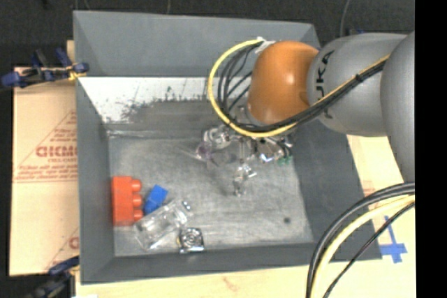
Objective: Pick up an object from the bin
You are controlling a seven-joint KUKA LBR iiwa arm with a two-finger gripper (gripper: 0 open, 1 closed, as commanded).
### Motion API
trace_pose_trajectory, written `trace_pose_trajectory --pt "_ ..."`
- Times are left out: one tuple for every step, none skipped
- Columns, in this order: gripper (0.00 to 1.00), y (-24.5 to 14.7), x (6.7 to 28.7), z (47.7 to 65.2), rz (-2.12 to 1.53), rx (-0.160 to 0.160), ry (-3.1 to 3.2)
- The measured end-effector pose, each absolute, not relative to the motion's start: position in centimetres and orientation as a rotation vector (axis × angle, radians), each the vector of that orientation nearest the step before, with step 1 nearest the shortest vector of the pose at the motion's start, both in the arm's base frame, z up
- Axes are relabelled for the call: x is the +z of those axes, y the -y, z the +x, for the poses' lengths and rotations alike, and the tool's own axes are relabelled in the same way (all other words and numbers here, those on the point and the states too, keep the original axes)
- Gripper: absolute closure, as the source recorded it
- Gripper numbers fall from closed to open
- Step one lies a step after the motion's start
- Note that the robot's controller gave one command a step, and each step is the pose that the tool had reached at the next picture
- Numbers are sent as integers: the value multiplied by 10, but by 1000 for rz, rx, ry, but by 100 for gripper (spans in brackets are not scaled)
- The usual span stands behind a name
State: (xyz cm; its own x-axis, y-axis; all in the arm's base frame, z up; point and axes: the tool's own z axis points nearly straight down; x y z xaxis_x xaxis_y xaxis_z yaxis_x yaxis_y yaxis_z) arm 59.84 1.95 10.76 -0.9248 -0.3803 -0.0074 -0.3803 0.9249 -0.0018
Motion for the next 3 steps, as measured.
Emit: trace_pose_trajectory --pt "0 -61 118 628 -770 0 -3037" --pt "0 -43 74 654 -681 4 -3056" --pt "0 -14 76 659 -908 -2 -2986"
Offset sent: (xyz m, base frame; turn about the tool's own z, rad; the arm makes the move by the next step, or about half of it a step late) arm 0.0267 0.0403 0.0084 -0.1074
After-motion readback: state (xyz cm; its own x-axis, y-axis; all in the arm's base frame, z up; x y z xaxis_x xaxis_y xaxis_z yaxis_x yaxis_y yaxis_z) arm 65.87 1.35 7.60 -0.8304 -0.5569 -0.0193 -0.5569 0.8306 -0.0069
